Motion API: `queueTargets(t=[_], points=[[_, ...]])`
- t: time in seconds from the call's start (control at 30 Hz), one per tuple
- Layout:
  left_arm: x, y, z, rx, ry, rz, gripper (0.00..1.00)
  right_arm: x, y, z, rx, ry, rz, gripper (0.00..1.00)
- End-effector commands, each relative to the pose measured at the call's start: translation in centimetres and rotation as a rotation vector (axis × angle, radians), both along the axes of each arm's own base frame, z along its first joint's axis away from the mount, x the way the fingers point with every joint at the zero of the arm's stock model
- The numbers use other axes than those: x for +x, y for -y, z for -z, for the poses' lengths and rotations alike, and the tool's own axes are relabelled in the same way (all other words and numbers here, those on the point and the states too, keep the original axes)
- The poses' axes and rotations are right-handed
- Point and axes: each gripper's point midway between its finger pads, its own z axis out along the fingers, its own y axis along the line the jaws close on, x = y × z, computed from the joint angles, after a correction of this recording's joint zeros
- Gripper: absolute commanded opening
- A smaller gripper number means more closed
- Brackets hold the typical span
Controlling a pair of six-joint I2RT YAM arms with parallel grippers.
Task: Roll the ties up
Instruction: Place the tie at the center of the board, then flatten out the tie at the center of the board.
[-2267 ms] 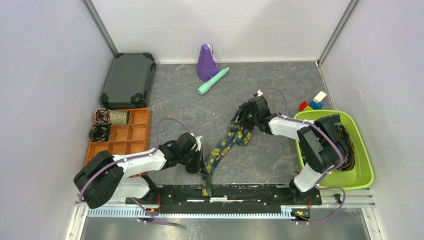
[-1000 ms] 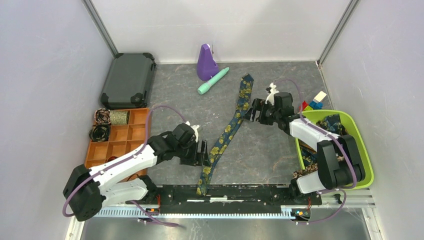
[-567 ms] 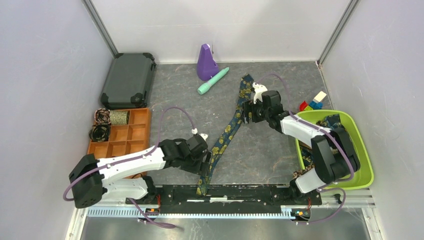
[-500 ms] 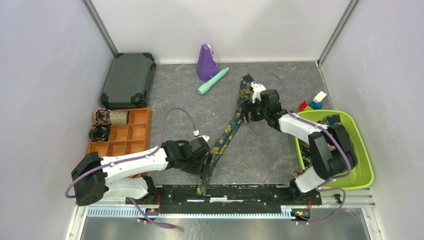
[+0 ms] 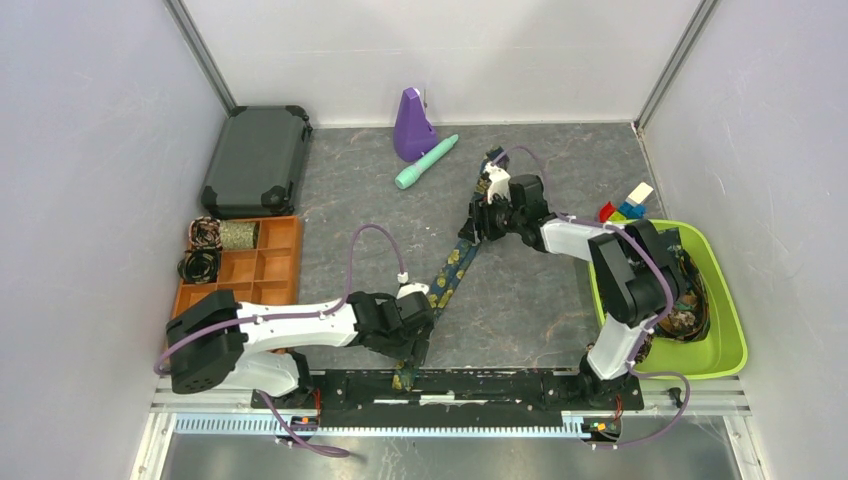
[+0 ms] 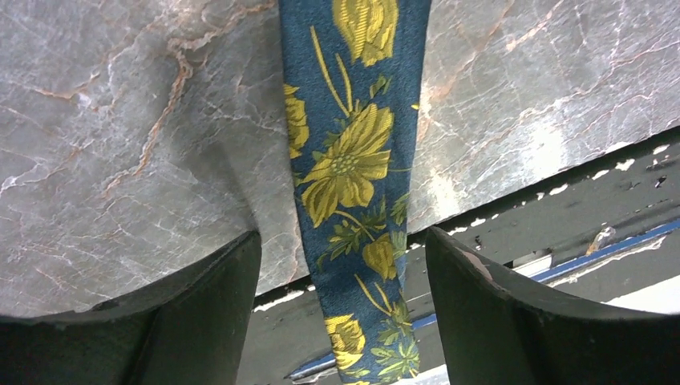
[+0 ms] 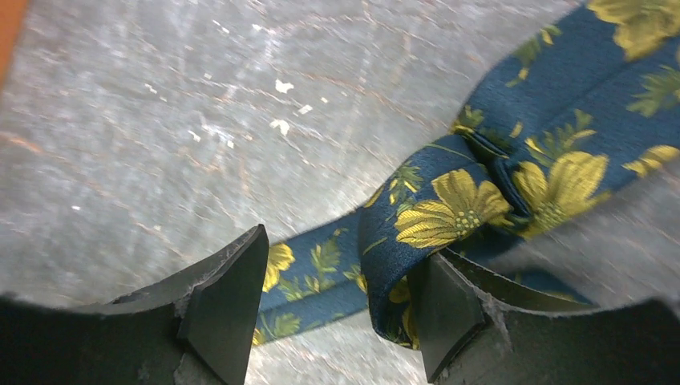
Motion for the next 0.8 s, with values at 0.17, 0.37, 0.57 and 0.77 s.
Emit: queueTargets(t=[0.17,0.37,0.57,0.77], points=[[-0.8,-0.3,3.1,0.059,-0.008,-0.043,0.79,4.0,-4.5,-6.3,0.355,0.092,-0.001,0.7],[-1.5,-0.6,3.6,0.066,-0.019,-0.042,0.79,7.7,-2.2,-7.1,0.621,0.037,0.195,0.68],[-2.2,-1.1,4.3,0.07,-0.039,-0.051,0.78,11.5,-0.5,-4.2,0.653,-0.023,0.333,0.7],[-2.9,-1.8,4.7,0.08,-0.061,-0.061,0.77,15.2,2.1,-2.3,0.7,-0.081,0.473,0.74]])
